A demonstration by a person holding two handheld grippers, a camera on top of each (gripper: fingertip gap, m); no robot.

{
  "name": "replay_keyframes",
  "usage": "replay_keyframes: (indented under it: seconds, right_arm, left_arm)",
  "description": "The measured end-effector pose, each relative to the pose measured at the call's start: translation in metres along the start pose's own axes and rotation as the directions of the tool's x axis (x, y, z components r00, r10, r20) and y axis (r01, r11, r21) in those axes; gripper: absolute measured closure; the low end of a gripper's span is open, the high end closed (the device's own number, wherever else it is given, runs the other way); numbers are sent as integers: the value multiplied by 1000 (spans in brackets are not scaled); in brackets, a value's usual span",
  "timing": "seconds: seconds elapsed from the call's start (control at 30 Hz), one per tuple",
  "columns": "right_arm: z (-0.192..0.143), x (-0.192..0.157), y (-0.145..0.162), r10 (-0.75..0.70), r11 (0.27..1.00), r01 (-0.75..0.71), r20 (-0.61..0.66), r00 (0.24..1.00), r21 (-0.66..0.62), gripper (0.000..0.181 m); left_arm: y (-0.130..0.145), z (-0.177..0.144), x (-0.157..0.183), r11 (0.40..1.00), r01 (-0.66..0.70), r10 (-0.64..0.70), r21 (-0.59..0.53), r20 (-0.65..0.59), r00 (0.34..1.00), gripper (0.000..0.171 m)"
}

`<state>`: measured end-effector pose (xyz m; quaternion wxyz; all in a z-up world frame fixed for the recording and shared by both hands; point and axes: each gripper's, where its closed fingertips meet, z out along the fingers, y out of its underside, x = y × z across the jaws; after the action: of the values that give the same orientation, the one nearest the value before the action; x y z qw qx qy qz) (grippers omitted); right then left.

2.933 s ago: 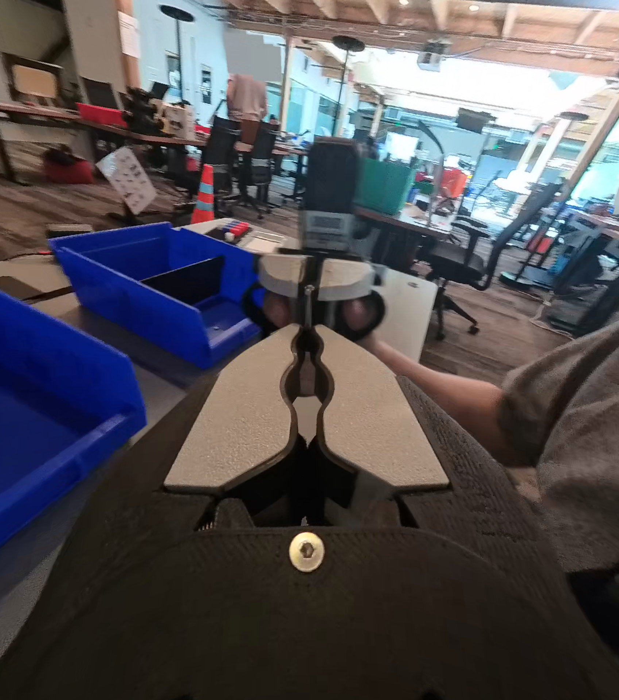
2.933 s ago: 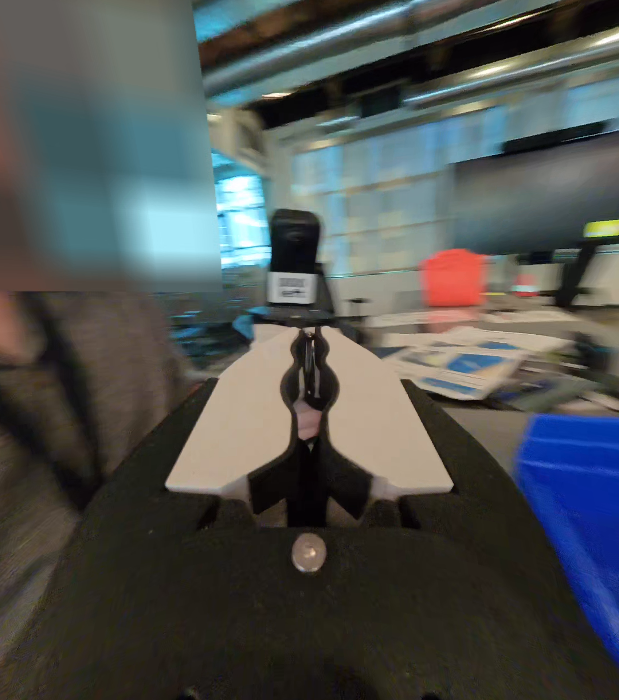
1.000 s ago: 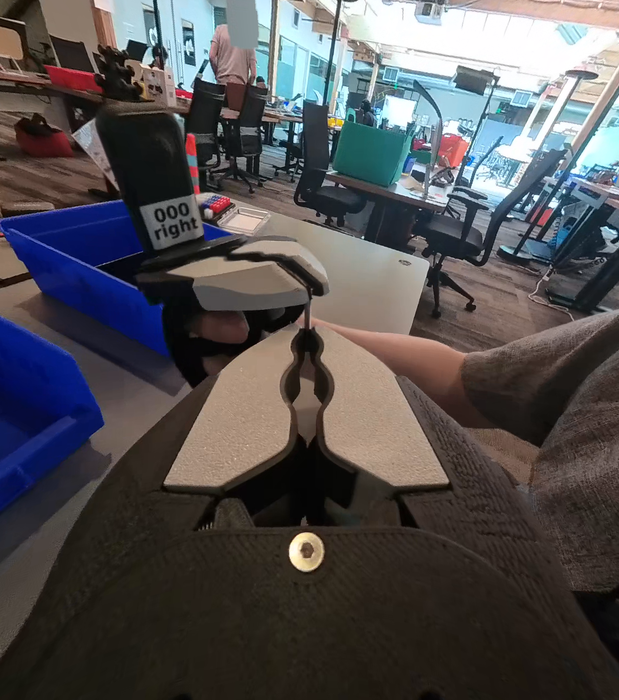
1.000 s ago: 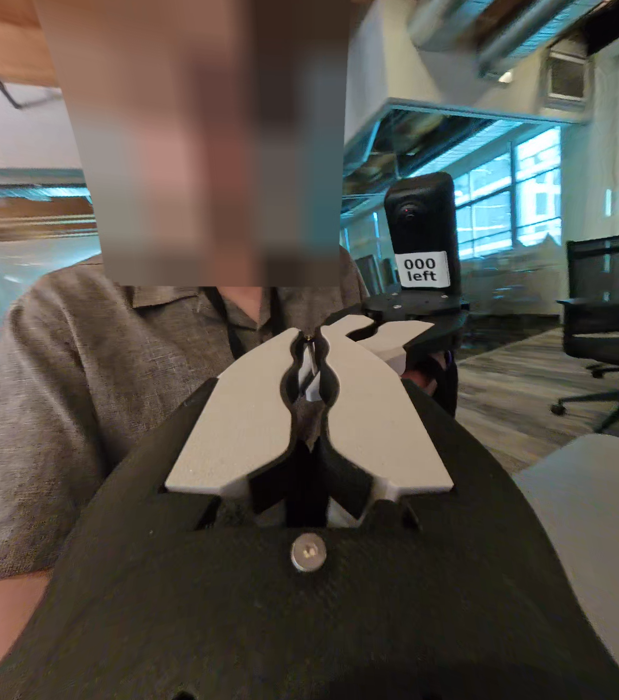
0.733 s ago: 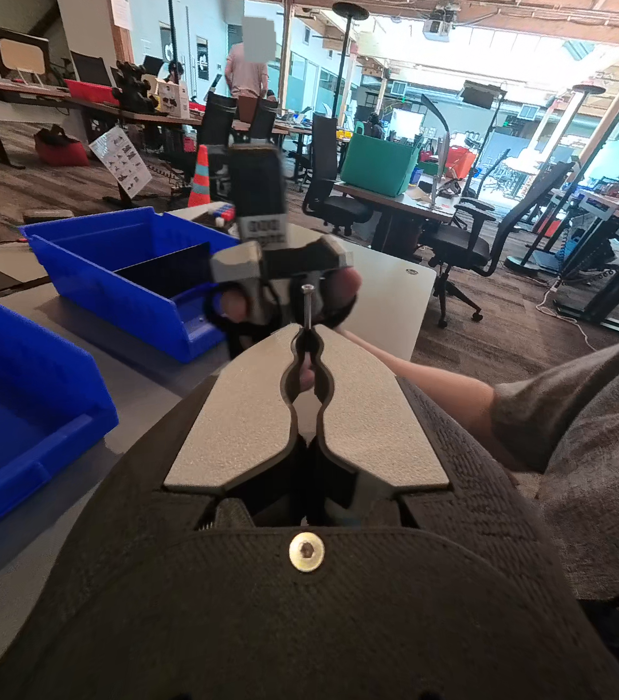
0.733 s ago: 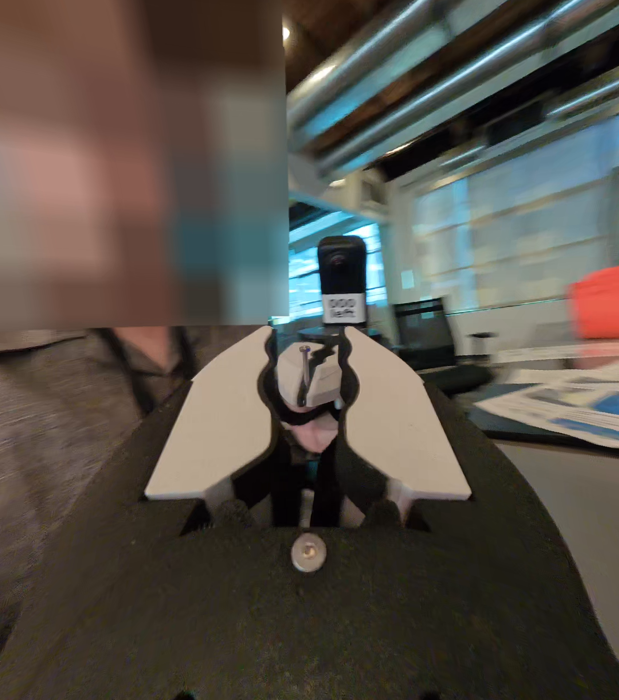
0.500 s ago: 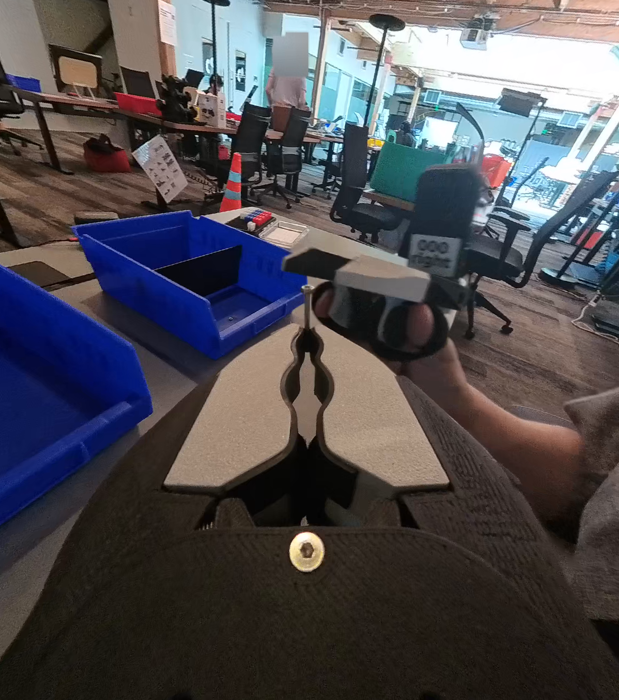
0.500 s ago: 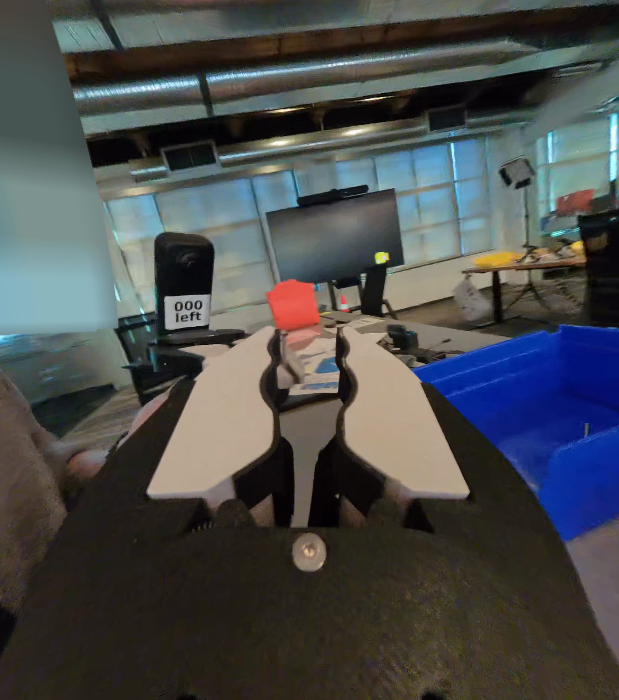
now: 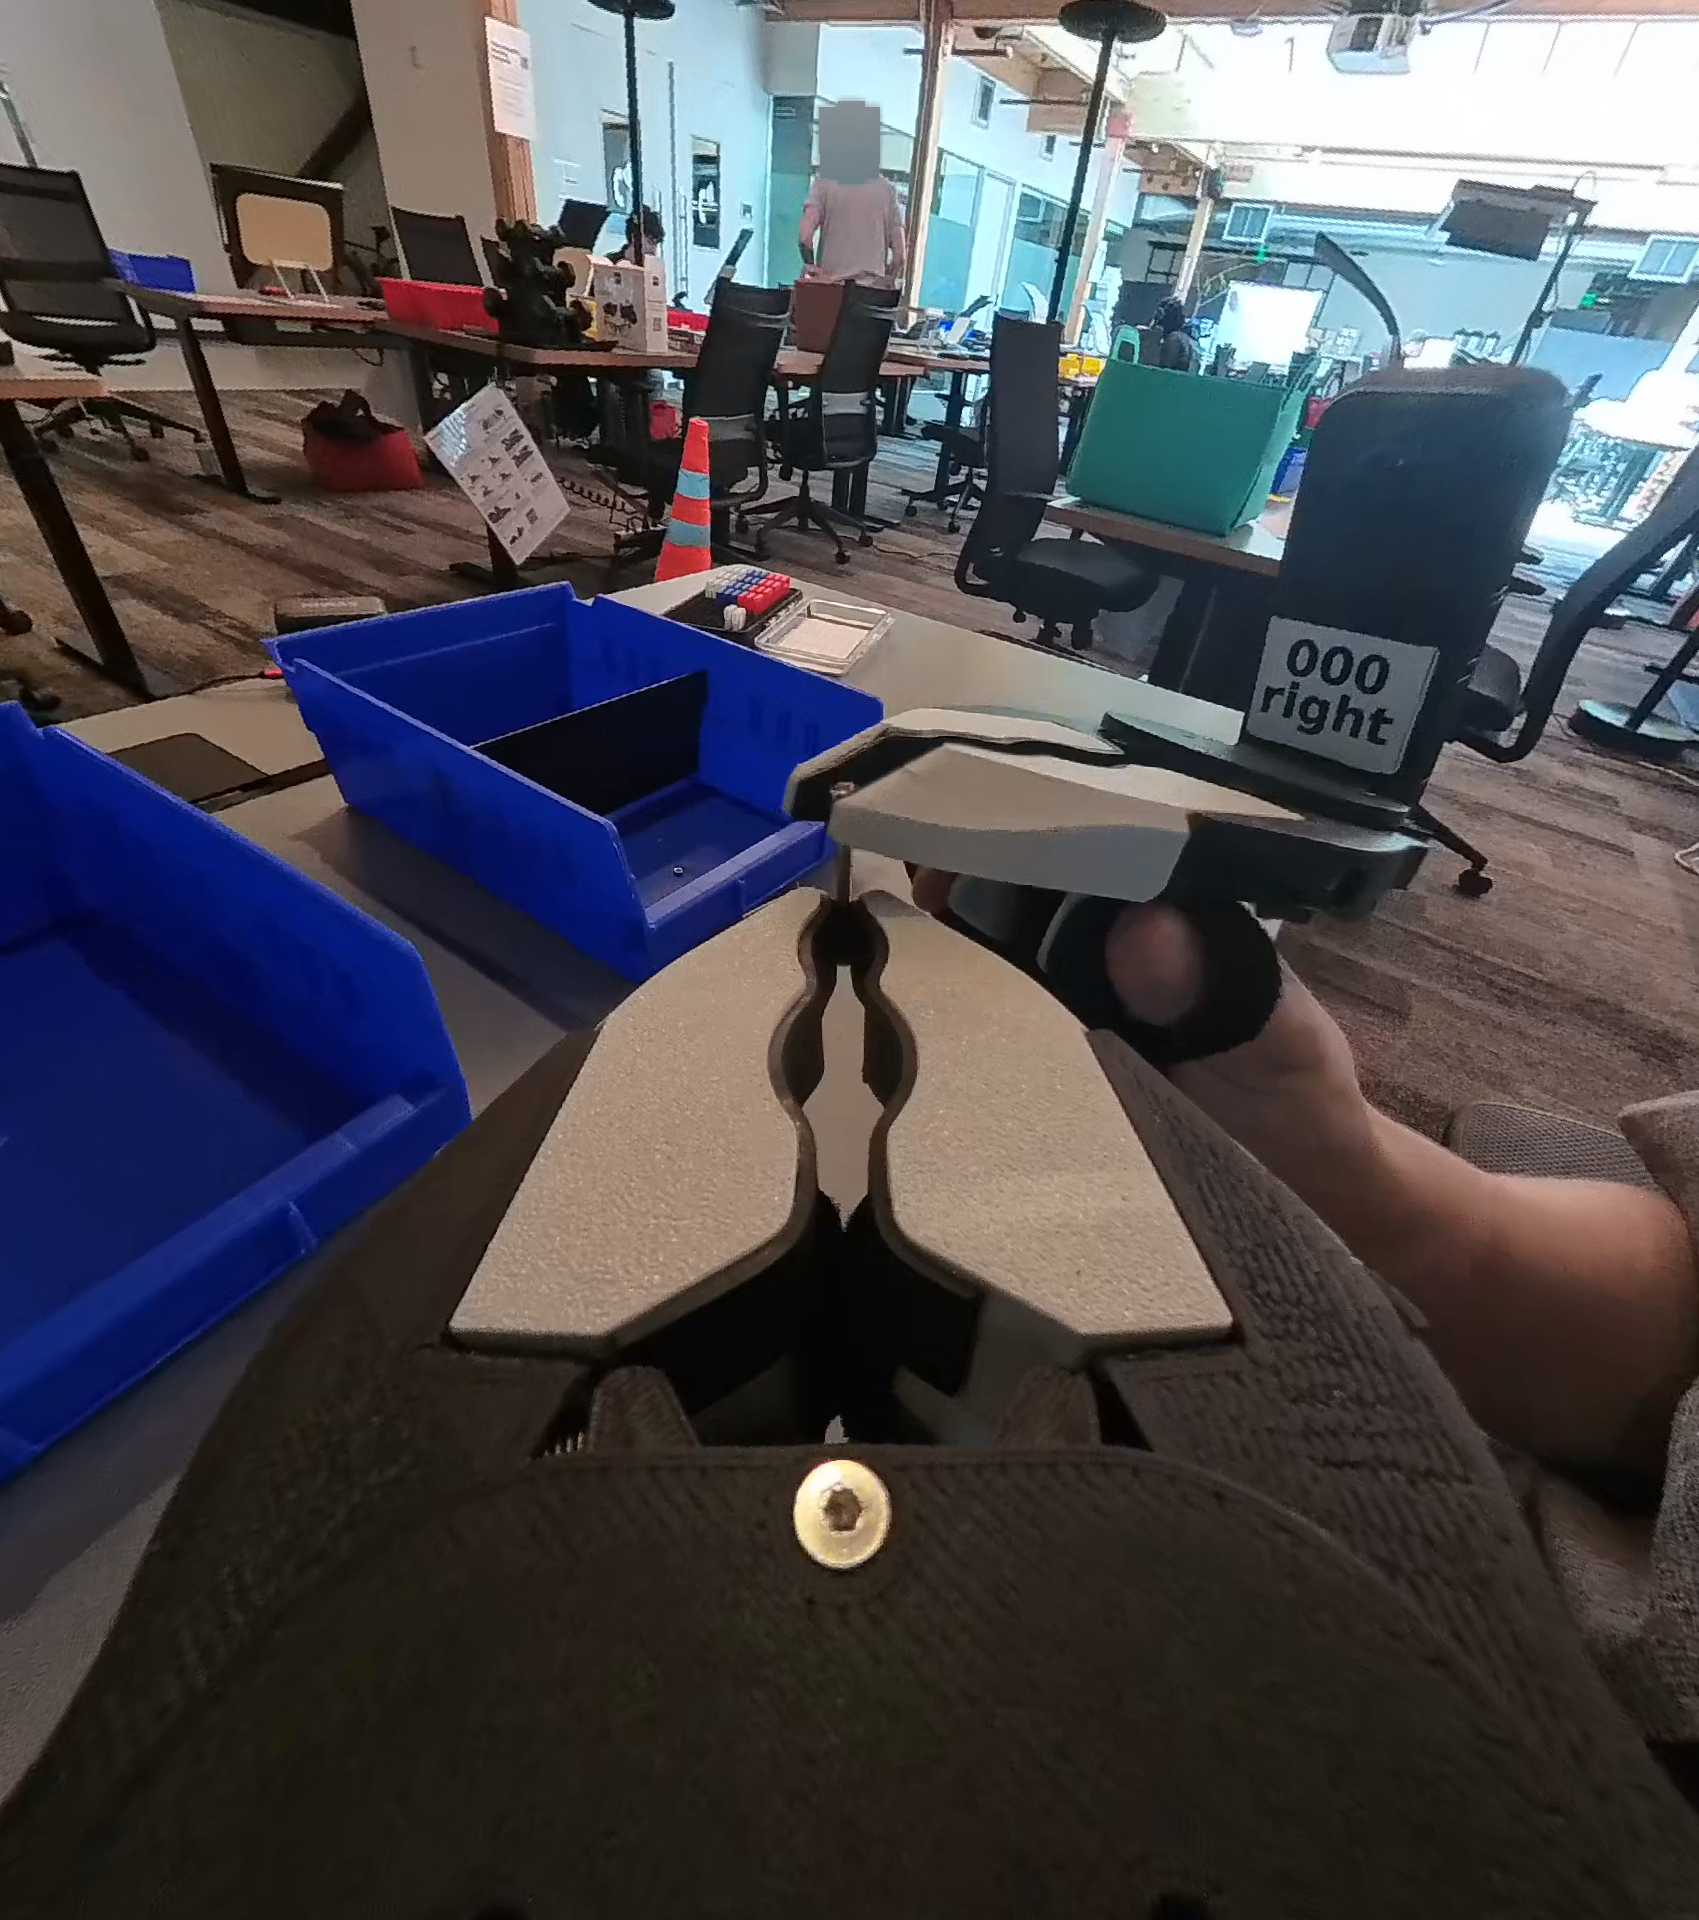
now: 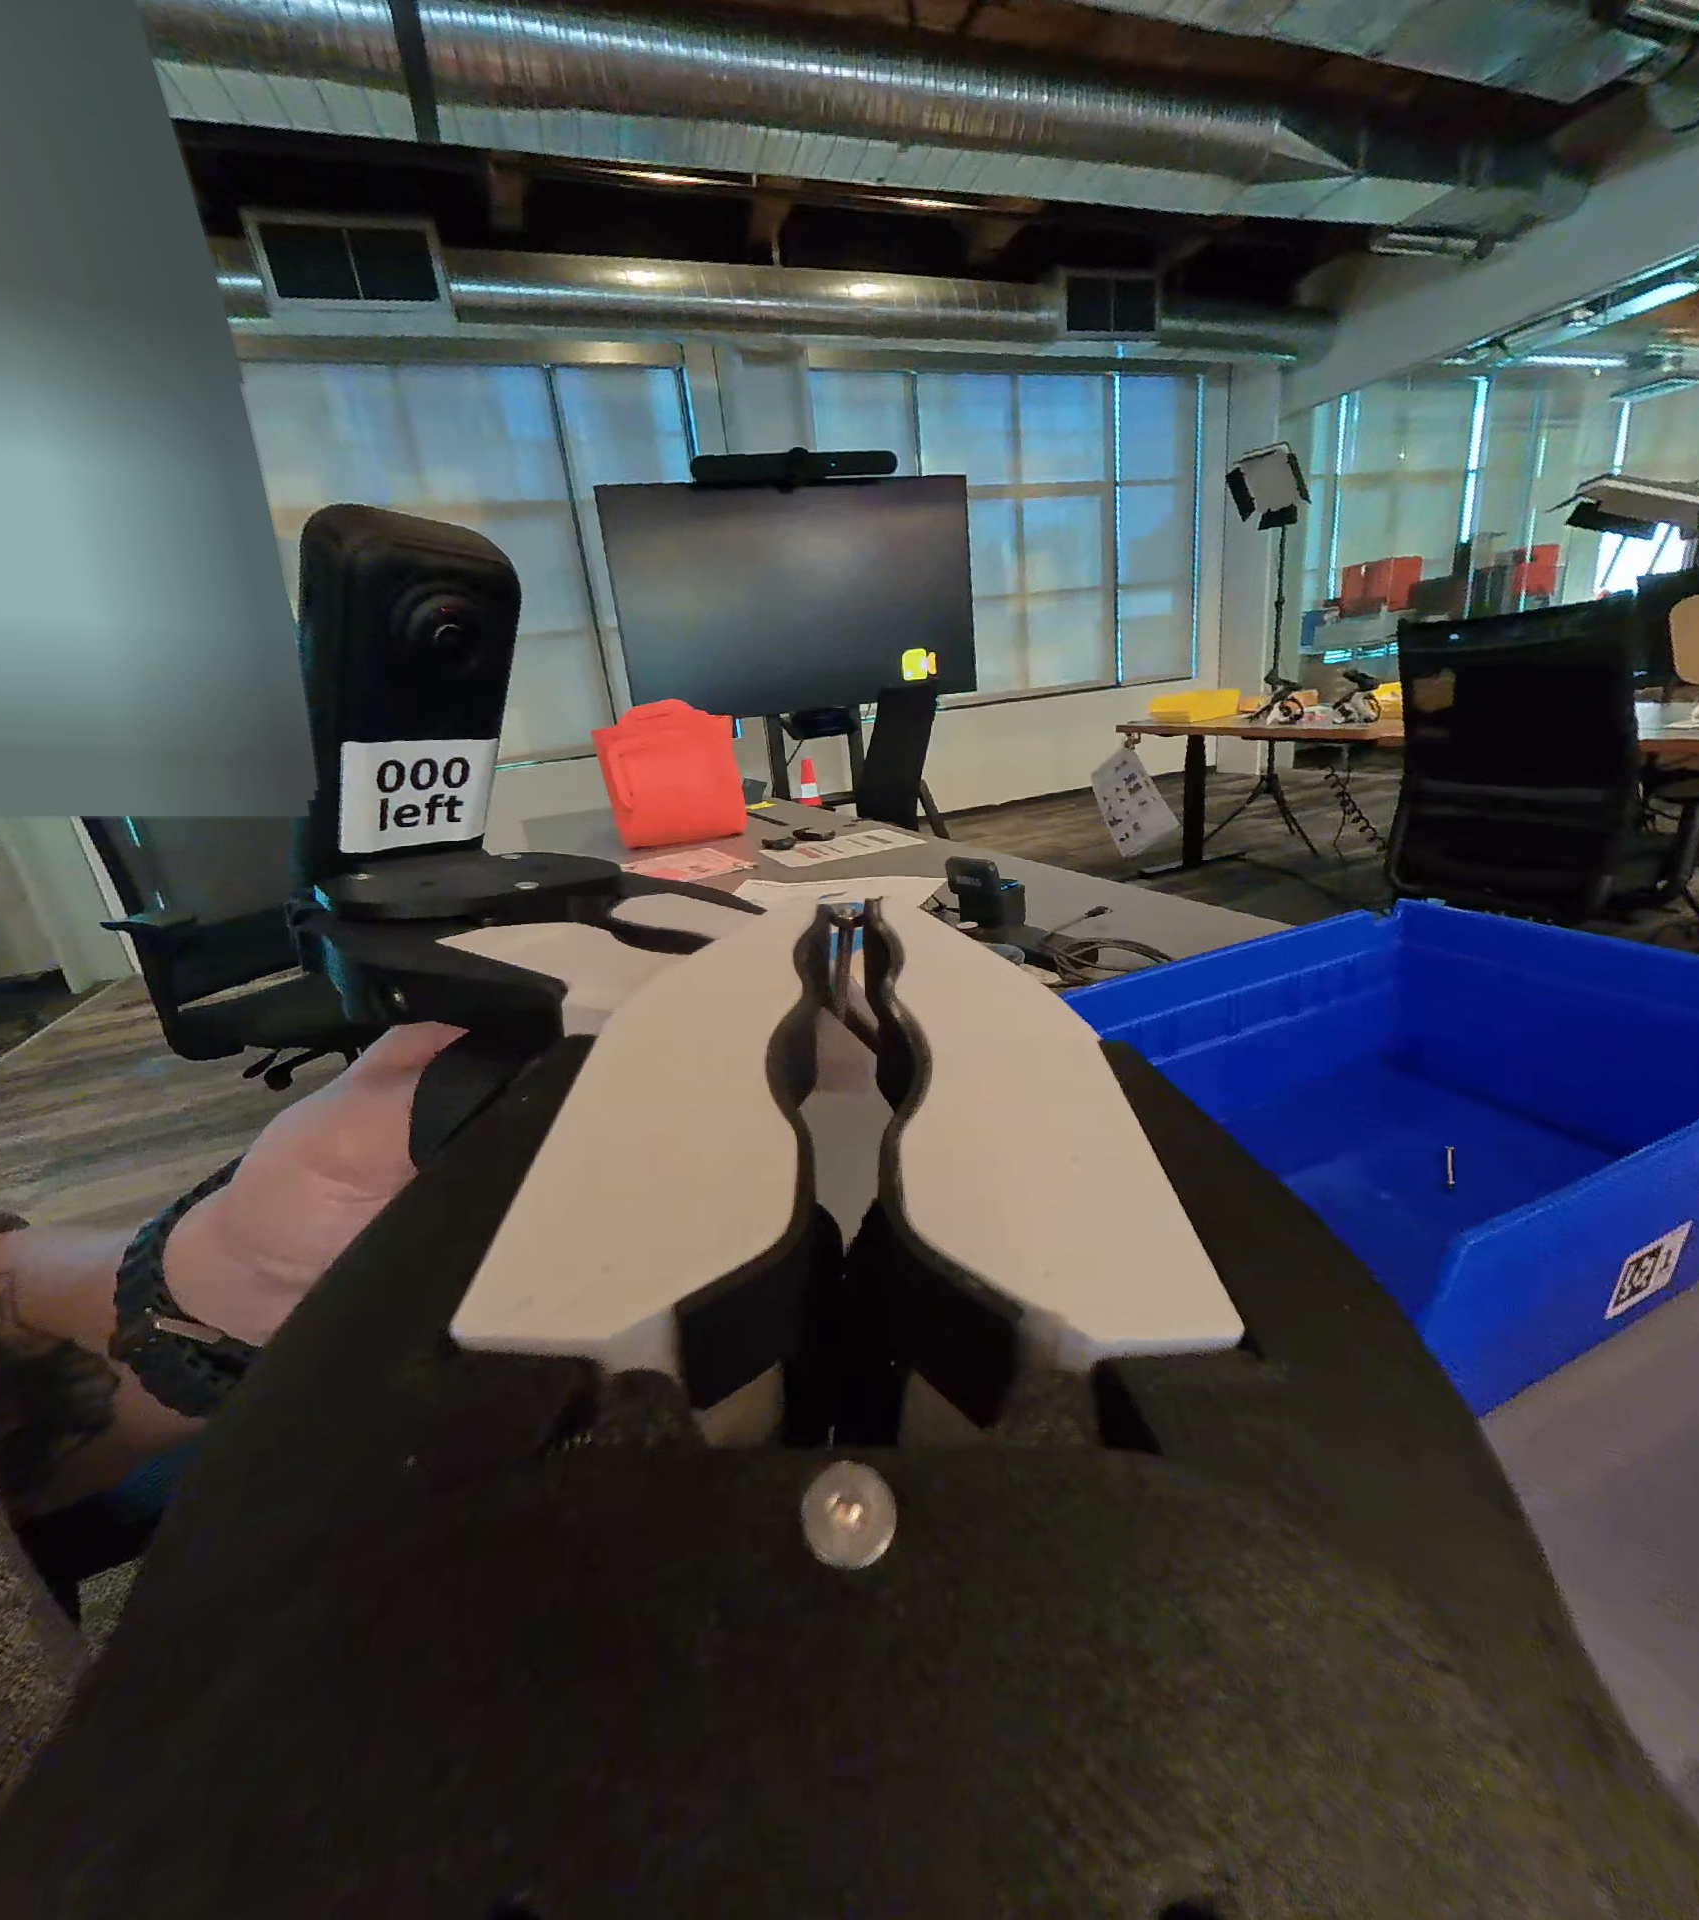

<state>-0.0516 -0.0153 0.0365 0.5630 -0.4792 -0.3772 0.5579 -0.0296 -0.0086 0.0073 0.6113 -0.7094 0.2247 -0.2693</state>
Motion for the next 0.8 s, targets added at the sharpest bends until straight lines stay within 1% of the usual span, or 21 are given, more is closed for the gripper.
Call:
replay_keyframes:
  seconds: [0.1,0.17,0.23,0.27,0.3,0.33,0.37,0.43,0.47,0.53,0.57,0.63,0.67,0.73,0.8]
  right_arm:
    - [-1,-1,0,-13,1000,13,31,999,2,176]
    - [-3,-4,-1,-19,1000,19,92,996,-3,177]
    - [-5,-9,-4,21,1000,-20,235,972,-5,177]
    - [-7,-13,-5,58,998,-57,340,939,-13,177]
    - [-11,-16,-8,104,994,-104,457,884,-25,177]
    - [-16,-19,-10,145,988,-145,572,807,-46,177]
    - [-24,-24,-12,190,979,-186,697,691,-83,177]
    - [-40,-28,-15,287,947,-257,862,417,-191,177]
    - [-46,-29,-15,326,929,-272,903,281,-251,177]
    - [-54,-32,-15,387,889,-284,921,48,-358,177]
    - [-56,-33,-15,404,875,-276,914,-34,-398,176]
    - [-58,-34,-15,408,861,-271,902,-139,-431,176]
    - [-59,-34,-16,403,858,-274,901,-164,-434,176]
    - [-58,-33,-17,388,861,-283,906,-171,-422,176]
    - [-56,-33,-17,387,863,-296,912,-133,-410,176]
  left_arm:
    - [0,0,2,1000,-4,4,-3,-9,1000,170]
    - [0,0,5,1000,-3,3,-1,-29,1000,170]
    - [-2,0,11,1000,7,-7,2,-69,998,170]
    - [-3,0,15,1000,17,-17,2,-101,995,170]
    - [-4,0,20,999,35,-35,3,-137,990,169]
    - [-5,0,26,999,52,-52,-2,-175,983,169]
    - [-4,1,34,998,65,-66,-12,-216,974,170]
    - [-2,5,45,997,69,-74,-29,-252,965,170]
    - [0,7,49,997,65,-73,-37,-259,963,170]
    - [2,9,55,996,75,-84,-42,-279,957,170]
    - [3,10,56,996,81,-89,-42,-281,956,170]
    - [3,10,58,996,77,-86,-43,-282,955,170]
    - [2,10,58,997,73,-81,-41,-276,958,170]
    - [2,10,57,997,70,-78,-38,-273,959,170]
    - [1,9,55,997,74,-81,-33,-268,960,170]
